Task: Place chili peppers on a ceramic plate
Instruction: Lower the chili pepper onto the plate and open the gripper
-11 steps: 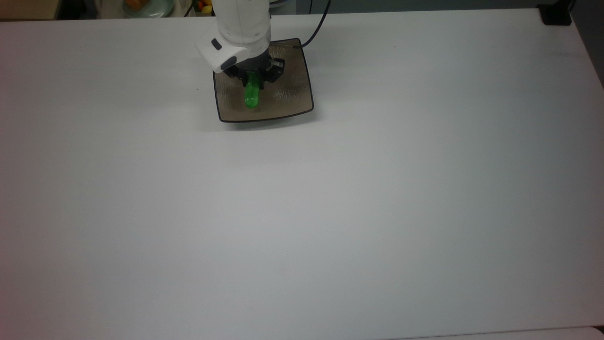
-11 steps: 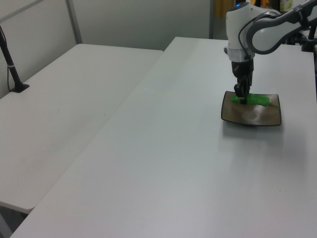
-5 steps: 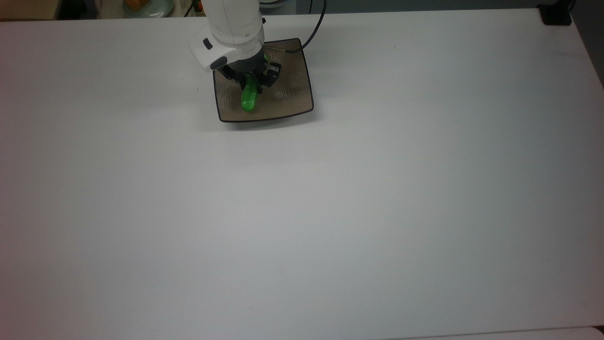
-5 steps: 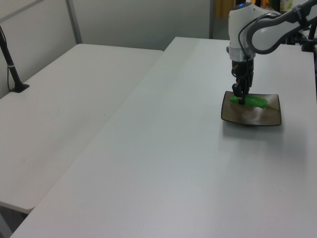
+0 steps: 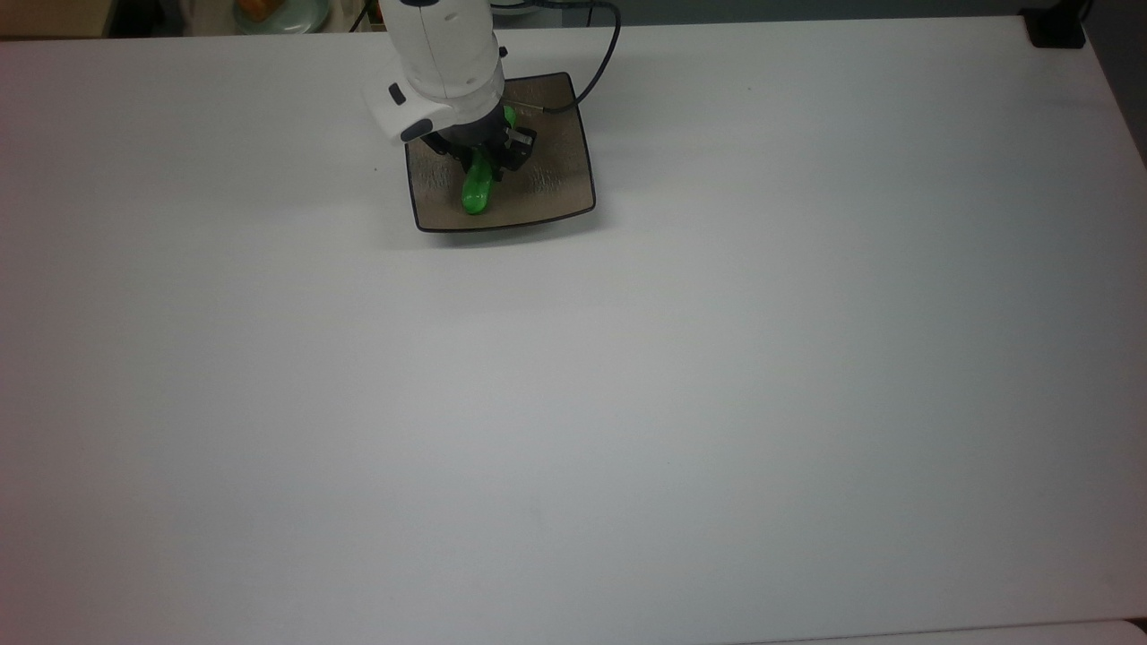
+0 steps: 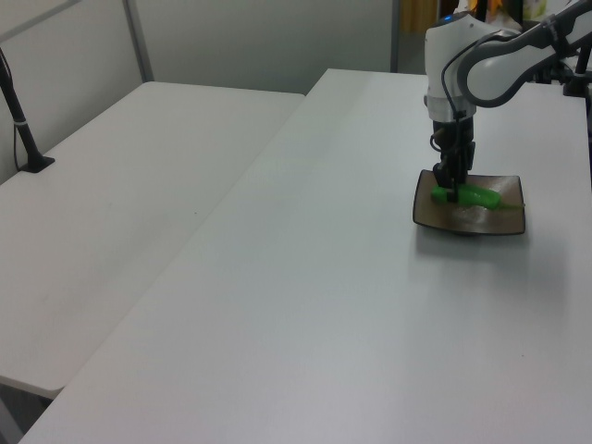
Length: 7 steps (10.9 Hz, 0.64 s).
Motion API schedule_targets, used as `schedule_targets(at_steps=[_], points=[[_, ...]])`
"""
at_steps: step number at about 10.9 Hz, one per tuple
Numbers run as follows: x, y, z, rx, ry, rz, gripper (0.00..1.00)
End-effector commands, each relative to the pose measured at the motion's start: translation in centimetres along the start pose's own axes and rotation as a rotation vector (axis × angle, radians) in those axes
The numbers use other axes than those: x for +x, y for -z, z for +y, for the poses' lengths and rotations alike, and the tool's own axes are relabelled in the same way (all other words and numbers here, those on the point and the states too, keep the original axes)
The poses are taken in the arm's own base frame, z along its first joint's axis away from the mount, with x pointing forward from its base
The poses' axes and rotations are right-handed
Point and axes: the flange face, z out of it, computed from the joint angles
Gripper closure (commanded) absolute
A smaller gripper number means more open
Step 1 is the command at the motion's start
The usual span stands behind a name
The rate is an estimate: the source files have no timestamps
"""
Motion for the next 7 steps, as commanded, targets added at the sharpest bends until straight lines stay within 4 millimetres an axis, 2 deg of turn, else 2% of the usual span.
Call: schedule_targets(at_steps=[1,2,3,5,6,7], points=[[-0.06,-1.03,-0.07,0.020,-0.043,0.001,0.95],[-0.06,-1.12,-0.15,0.021,-0.046,-0.001,0.94],[-0.04,-1.28,-0.15,0.020,-0.047,-0.004,0.82],[0.01,-1.30,-0.17,0.020,-0.046,-0.004,0.69],[-0.03,-1.25,-0.08,0.020,-0.047,-0.007,0.52],[-0.08,-1.29,-0.07,0.019,-0.047,-0.011,0.32]])
